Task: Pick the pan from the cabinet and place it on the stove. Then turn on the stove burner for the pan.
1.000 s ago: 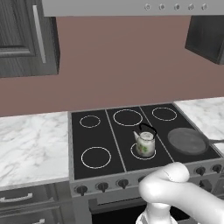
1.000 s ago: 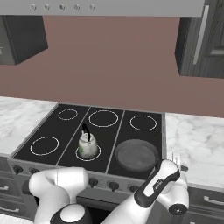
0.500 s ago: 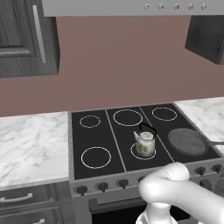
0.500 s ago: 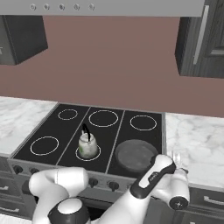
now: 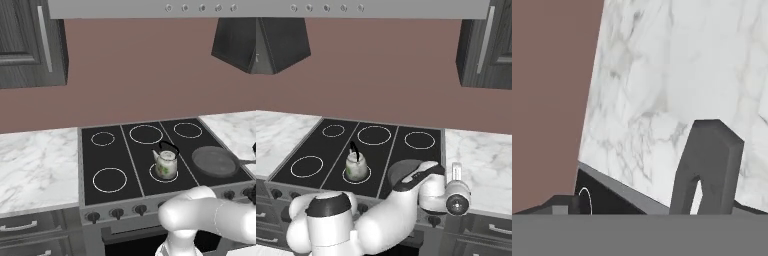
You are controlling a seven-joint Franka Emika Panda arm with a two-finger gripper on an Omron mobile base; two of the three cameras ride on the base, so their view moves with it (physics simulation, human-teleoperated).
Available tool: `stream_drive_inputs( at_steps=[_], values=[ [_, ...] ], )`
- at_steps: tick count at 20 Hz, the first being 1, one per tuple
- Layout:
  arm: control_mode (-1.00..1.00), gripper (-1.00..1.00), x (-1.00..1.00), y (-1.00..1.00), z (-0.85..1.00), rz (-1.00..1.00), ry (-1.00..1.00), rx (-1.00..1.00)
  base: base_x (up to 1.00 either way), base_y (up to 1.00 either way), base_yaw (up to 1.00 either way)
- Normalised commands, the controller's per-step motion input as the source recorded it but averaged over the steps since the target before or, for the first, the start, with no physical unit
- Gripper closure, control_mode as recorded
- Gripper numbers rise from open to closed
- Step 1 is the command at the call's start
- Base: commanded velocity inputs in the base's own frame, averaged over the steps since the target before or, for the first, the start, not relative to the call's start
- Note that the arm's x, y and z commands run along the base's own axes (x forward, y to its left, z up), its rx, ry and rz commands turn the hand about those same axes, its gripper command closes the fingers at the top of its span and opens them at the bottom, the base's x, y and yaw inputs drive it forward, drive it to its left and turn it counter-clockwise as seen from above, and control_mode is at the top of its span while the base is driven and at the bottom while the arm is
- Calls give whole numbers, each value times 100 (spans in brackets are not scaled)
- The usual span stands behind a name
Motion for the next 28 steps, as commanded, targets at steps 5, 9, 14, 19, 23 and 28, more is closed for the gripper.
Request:
stream_drive_inputs(
  at_steps=[5,9,14,19,23,28],
  values=[
    [-100,-100,-2,0,-7,-4,18,0,0,0,0],
    [-100,-100,0,0,-2,-3,15,1,0,0,0],
    [-100,-100,0,0,0,-2,6,0,0,0,0],
    [-100,-100,0,0,-2,0,1,0,0,0,0],
    [-100,-100,0,0,-15,0,5,0,0,0,0],
    [-100,-100,-1,0,-17,-2,9,0,0,0,0]
  ],
)
